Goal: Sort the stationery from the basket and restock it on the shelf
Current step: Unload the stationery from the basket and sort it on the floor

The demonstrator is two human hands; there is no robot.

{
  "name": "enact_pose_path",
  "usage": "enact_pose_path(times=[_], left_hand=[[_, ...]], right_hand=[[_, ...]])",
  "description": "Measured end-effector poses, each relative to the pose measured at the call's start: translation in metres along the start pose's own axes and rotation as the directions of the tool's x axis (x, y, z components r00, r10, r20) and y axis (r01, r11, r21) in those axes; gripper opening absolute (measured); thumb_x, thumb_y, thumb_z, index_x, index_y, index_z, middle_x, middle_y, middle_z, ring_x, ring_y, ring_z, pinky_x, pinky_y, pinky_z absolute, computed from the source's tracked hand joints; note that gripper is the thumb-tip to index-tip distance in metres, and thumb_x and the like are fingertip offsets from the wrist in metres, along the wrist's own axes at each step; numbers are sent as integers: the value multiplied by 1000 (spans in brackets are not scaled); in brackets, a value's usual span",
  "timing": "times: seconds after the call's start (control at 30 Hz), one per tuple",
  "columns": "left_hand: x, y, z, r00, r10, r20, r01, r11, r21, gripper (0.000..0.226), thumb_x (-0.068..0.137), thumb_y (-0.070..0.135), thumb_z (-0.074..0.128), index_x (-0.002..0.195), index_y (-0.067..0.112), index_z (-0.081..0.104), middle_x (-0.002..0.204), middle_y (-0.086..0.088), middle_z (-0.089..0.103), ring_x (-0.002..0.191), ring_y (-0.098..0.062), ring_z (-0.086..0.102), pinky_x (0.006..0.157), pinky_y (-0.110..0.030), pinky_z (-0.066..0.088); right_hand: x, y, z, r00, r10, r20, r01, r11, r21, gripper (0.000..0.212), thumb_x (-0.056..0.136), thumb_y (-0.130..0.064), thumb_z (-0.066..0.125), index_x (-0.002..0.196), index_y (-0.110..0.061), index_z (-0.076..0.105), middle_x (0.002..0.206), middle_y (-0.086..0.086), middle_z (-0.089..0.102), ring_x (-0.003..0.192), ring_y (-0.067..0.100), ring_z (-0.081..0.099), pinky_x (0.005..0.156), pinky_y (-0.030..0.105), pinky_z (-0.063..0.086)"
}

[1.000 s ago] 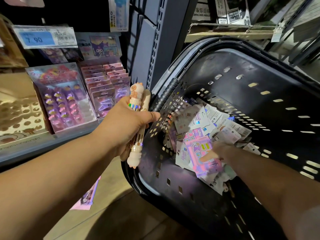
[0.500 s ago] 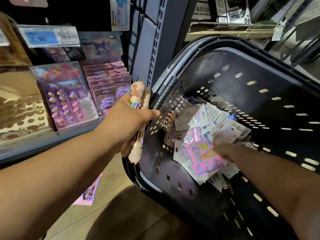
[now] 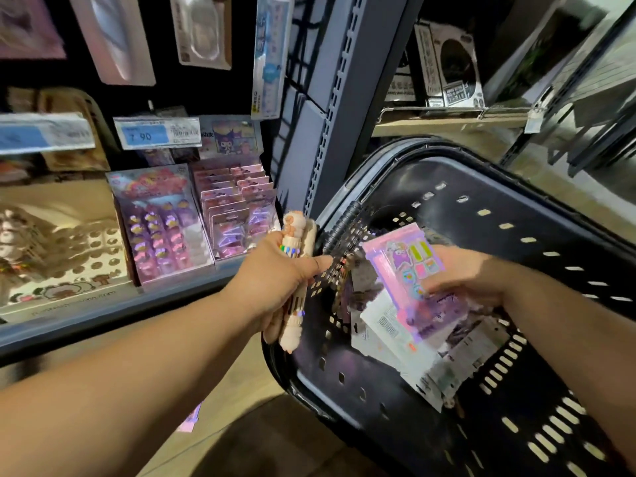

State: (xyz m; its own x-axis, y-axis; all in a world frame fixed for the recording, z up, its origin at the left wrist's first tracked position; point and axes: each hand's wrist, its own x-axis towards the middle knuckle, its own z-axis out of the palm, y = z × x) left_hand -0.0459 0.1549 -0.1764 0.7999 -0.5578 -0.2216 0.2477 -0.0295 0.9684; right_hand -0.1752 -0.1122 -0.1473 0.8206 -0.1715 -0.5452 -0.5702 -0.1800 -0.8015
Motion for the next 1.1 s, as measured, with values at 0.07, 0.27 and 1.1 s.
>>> enact_pose_path(times=[0.07,0.27,1.1], left_hand=[[-3,8,-1,998,-36,53,38,999,-39,29,79,12,79,89,16,52,63,-2,55,63,-20,53,65,-30,47],[-16,50,-25,959,-75,274,100,992,-78,28,78,14,77,84,15,50,59,-3,54,47,-10,52,53,-21,44],[-116,-64,-295,918,-147,-369,83,979,-185,34,69,-6,73,97,10,63,76,-5,71,70,-18,66,71,-28,55]], right_hand=[[-15,-26,10,996,-83,36,85,996,-34,61,59,-15,83,115,-5,60,103,14,72,91,24,69,73,30,55],[-50,-91,51,941,-335,54,331,941,67,41,74,9,70,112,-4,57,95,10,74,75,18,73,62,25,58],[129,-78,376,988,-136,-79,157,890,429,25,81,-4,72,104,-12,67,93,6,75,79,22,71,67,33,59]])
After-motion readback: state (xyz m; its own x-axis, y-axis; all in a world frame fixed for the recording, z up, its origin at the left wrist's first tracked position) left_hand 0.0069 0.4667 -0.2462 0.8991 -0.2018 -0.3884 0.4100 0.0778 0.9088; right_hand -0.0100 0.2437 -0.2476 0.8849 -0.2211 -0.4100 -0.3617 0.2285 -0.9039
